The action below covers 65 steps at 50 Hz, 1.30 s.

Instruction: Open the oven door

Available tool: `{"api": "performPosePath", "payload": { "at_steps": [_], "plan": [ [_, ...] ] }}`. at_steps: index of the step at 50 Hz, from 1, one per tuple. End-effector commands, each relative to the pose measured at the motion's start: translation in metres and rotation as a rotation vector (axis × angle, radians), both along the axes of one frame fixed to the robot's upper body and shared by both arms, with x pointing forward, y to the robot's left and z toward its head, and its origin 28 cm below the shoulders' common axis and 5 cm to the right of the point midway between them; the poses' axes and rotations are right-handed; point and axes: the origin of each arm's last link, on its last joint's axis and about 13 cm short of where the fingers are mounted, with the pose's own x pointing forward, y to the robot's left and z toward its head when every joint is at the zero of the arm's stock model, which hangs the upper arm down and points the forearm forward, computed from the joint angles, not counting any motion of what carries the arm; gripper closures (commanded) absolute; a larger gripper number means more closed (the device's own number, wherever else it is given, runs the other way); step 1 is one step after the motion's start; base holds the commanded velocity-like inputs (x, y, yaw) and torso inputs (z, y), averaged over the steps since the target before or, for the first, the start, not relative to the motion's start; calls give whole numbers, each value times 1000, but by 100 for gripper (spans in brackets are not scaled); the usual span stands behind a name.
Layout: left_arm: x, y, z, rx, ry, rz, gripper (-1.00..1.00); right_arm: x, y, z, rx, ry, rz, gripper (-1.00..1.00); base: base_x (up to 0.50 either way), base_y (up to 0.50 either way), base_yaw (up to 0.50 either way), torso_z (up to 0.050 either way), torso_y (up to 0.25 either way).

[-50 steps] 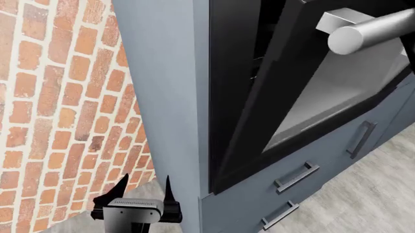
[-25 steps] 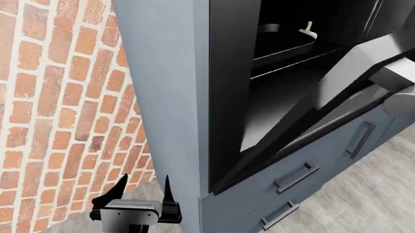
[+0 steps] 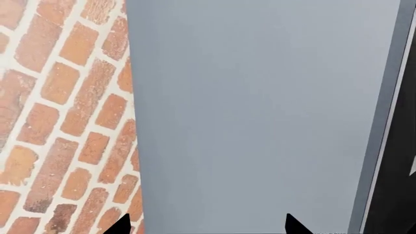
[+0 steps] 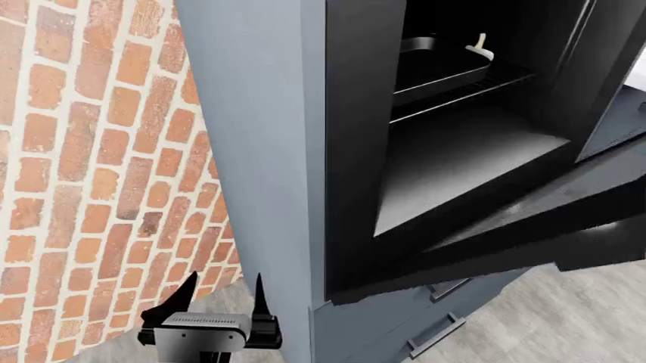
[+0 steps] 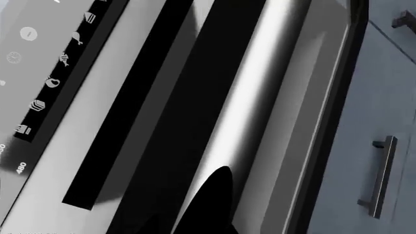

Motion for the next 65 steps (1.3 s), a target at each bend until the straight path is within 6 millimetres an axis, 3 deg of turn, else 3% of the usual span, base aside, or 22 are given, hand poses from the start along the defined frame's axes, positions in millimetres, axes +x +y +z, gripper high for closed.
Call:
{"api": "performPosePath", "payload": {
  "at_steps": [1, 8, 12, 17, 27, 39, 41, 44, 65],
  "plan": [
    [-1, 0, 0, 2, -1, 1, -100, -20, -10, -27, -73, 191, -129, 100, -2, -3, 0, 0, 0],
    [0, 0, 1, 5, -2, 2, -100, -39, -15, -41, -64, 221, -164, 100, 1, -4, 0, -1, 0],
    [1, 0, 0, 7, -2, 2, -100, -68, -19, -60, -42, 255, -204, 100, 1, -3, 0, 0, 0],
    [1, 0, 0, 7, -2, -2, -100, -86, -21, -68, -30, 265, -231, 100, 1, -3, 0, -2, 0],
    [-1, 0, 0, 6, -5, 0, -100, -109, -25, -84, -10, 288, -268, 100, 1, -1, -1, 0, 0],
    [-1, 0, -1, 10, -2, 4, -100, -120, -28, -101, 52, 329, -302, 100, -6, 10, -7, 0, 4],
    [0, 0, -2, 11, -2, 5, -100, -138, -42, -127, 68, 360, -340, 100, -11, 19, -11, 0, 11],
    [0, 0, -2, 12, -3, 5, -100, -147, -43, -142, 93, 367, -359, 100, -14, 21, -15, 0, 11],
    [-2, 0, 0, 21, -8, 8, -100, -191, -46, -204, 160, 387, -412, 100, -19, 17, -22, 4, 9]
  ]
}}
